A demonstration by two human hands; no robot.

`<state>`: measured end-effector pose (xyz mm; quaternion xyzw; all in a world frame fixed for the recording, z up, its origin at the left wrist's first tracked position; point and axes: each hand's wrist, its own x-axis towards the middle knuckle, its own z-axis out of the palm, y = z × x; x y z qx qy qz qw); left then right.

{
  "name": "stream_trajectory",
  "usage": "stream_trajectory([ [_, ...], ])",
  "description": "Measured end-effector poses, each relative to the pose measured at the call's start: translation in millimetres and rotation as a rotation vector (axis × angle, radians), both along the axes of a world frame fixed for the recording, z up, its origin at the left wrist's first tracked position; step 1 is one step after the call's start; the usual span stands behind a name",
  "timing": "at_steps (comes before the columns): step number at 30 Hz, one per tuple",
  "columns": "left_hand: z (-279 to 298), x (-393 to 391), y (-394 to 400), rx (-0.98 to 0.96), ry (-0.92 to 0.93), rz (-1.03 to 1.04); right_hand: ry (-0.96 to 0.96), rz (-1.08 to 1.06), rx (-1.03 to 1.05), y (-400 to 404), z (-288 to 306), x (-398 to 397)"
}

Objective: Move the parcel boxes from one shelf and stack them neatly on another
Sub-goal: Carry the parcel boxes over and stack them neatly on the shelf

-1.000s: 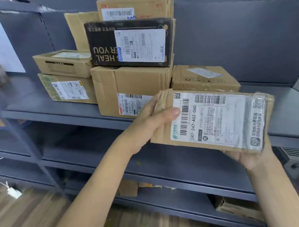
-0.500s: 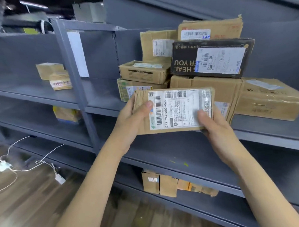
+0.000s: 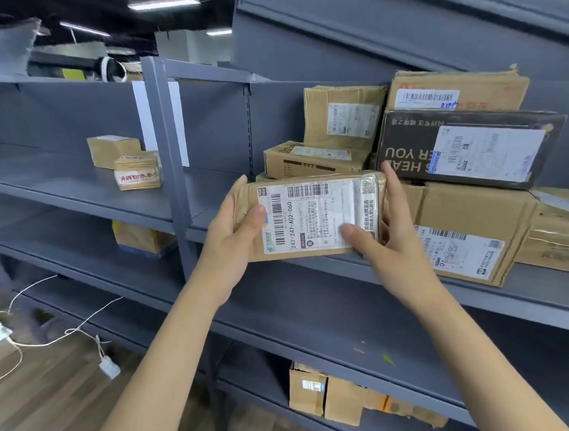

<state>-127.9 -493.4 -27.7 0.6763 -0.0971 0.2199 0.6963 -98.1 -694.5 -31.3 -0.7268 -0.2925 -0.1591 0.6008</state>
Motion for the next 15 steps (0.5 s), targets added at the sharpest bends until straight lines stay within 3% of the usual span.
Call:
stream_trajectory([
  [9,17.7,75.0,63.9,-0.052,-0.083,0.130,-0.196,0.081,0.019,72.1,17.7,96.4],
  [12,29.1,109.1,80.9,-0.155,-0.125,0.176,-0.230,0.098,0.036,86.8,28.2,129.5],
  [15,36.7,137.9,91.6,-0.299,-0.203,0.207,-0.338,-0.069,-0.111,82.4,26.0,163.0],
])
